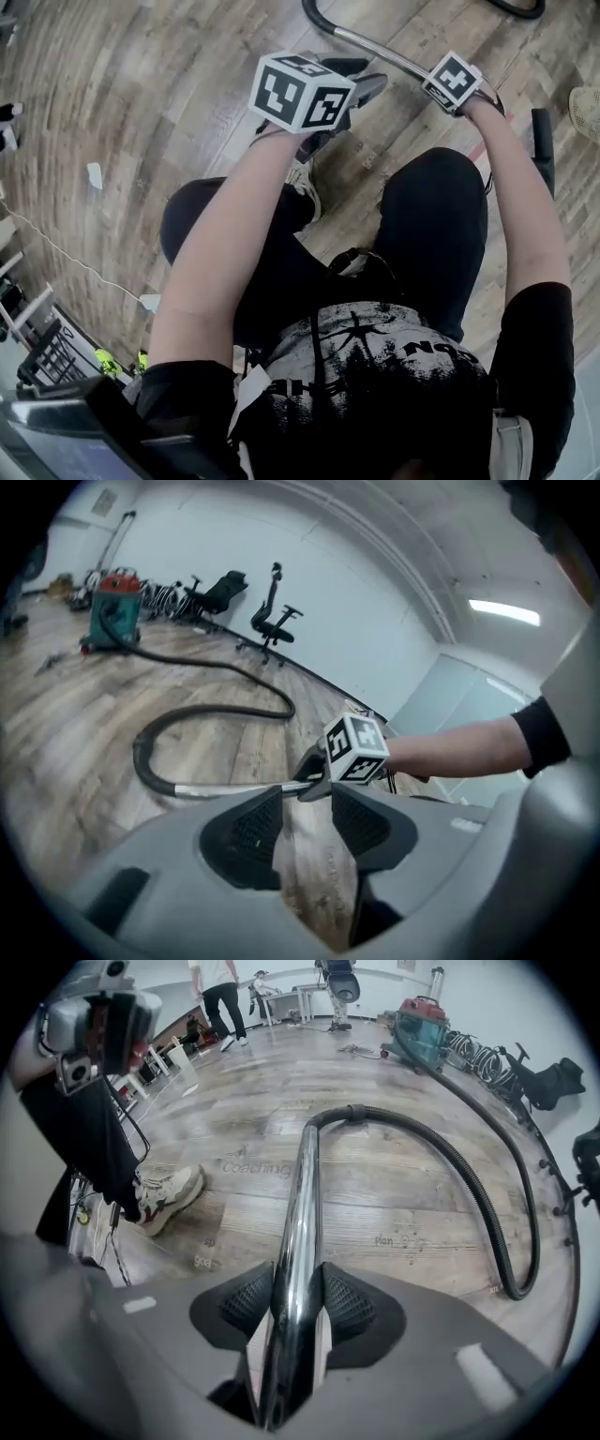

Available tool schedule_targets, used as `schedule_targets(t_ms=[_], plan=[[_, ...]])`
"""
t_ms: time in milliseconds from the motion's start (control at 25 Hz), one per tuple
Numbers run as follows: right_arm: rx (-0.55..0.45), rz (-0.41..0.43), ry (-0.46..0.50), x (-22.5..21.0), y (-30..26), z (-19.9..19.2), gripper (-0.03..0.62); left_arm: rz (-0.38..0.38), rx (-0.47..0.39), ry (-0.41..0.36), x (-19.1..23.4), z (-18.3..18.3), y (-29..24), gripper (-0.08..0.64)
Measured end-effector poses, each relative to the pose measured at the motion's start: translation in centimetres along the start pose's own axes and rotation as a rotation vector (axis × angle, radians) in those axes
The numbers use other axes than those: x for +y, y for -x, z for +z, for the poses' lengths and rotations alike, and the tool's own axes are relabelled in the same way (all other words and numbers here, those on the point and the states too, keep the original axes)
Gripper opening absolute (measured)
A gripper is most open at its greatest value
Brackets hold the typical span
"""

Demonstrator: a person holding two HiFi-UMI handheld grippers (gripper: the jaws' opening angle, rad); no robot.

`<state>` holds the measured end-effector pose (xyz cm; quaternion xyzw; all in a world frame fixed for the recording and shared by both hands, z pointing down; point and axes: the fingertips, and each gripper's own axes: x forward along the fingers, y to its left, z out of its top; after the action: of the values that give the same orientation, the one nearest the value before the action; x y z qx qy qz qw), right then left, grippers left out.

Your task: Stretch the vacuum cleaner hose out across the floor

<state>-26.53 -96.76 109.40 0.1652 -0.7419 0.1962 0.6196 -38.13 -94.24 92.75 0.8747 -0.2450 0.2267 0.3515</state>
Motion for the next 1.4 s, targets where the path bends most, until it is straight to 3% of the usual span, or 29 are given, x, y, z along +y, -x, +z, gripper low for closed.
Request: schedule_targets(t_ms=[80, 160, 360, 600, 760, 960, 1200, 1400], plan=[[-0.001, 0.008, 0.002, 0.6, 0.4, -0.7, 0.175, 0.01, 0.017, 0.153, 1.1, -2.2, -1.7, 0.177], [0.001, 0.005, 0.01, 0.9, 0.6, -1.5, 0.175, 0.028, -0.024, 0.284, 2.8, -3.6, -3.7, 0.181], [-0.014, -0.012, 0.032, 1.8, 1.8, -2.2, 0.175, -0.05, -0.251, 0.732, 5.9, -6.9, -8.3, 0.227], [-0.046, 0.006, 0.035, 4.0, 3.7, -2.3, 0.175, -0.182, -0.502, 1.049, 5.8, -6.9, -12.4, 0.296], [-0.079, 0.022, 0.047, 5.2, 4.4, -1.8, 0.175, -0.215, -0.585, 1.142, 6.4, -6.3, -14.2, 0.327], [-0.085, 0.062, 0.072, 8.0, 4.9, -2.6, 0.175, -0.25, -0.639, 1.179, 7.2, -5.5, -15.9, 0.325], [-0.122, -0.001, 0.104, 7.3, 6.3, -2.7, 0.176, -0.282, -0.81, 1.157, 7.9, -3.7, -14.8, 0.168], [-0.152, -0.005, 0.086, 7.2, 6.5, -3.1, 0.176, -0.415, -0.977, 1.188, 6.8, -0.5, -12.3, 0.067]])
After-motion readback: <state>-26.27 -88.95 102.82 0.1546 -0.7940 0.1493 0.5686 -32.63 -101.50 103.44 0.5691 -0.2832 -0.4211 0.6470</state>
